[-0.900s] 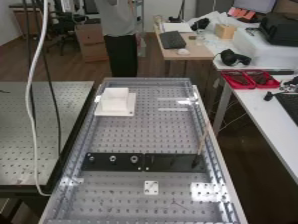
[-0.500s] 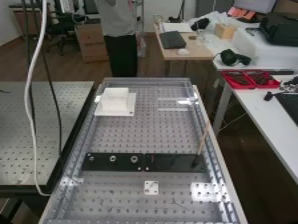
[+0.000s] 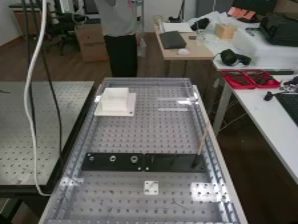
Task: Grab the paper clip and place it in the clear container
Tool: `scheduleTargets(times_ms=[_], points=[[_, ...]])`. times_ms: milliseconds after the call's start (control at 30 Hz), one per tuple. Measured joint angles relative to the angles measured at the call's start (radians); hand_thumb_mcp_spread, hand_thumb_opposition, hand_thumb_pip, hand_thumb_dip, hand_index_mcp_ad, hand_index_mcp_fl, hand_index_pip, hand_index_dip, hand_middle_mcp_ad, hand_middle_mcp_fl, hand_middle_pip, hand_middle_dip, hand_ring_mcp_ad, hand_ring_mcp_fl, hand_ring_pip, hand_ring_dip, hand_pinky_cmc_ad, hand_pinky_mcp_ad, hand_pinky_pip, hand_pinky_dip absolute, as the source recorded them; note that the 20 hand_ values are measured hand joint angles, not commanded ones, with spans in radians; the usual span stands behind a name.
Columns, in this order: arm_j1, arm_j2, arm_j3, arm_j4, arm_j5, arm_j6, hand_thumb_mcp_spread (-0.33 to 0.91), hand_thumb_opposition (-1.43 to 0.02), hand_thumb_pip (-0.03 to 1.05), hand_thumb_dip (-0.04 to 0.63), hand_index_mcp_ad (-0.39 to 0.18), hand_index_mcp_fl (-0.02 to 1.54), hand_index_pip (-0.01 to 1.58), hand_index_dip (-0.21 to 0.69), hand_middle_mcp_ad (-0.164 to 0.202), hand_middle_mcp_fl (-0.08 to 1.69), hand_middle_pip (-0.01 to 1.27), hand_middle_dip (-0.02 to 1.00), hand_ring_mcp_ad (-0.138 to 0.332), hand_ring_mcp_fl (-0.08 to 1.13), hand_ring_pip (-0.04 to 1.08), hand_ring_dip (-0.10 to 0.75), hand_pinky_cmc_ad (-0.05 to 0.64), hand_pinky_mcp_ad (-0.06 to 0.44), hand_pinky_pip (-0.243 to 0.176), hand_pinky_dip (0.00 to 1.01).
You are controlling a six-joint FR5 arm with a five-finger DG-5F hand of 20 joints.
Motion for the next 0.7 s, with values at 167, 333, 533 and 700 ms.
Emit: scheduleTargets(times_ms=[167, 333, 533, 700], points=[[-0.001, 0.000, 0.000, 0.000, -0.001, 0.000, 0.18, -0.66, 0.11, 0.021, 0.070, 0.02, 0.08, -0.035, 0.105, 0.00, 0.15, 0.01, 0.206, 0.02, 0.10, -0.066, 0.347, 0.250, -0.061, 0.14], [-0.001, 0.000, 0.001, 0.000, -0.001, 0.000, 0.18, -0.66, 0.11, 0.024, 0.073, 0.02, 0.08, -0.035, 0.105, -0.01, 0.15, 0.01, 0.204, 0.02, 0.10, -0.066, 0.347, 0.250, -0.058, 0.14], [0.002, 0.000, 0.002, -0.002, 0.003, 0.000, 0.18, -0.66, 0.11, 0.021, 0.073, 0.02, 0.08, -0.035, 0.103, 0.00, 0.15, 0.01, 0.208, 0.02, 0.10, -0.066, 0.347, 0.250, -0.058, 0.14], [0.003, 0.000, 0.002, -0.002, 0.003, 0.000, 0.18, -0.66, 0.11, 0.021, 0.073, 0.02, 0.08, -0.035, 0.106, -0.01, 0.15, 0.01, 0.208, 0.02, 0.10, -0.066, 0.347, 0.246, -0.058, 0.14]])
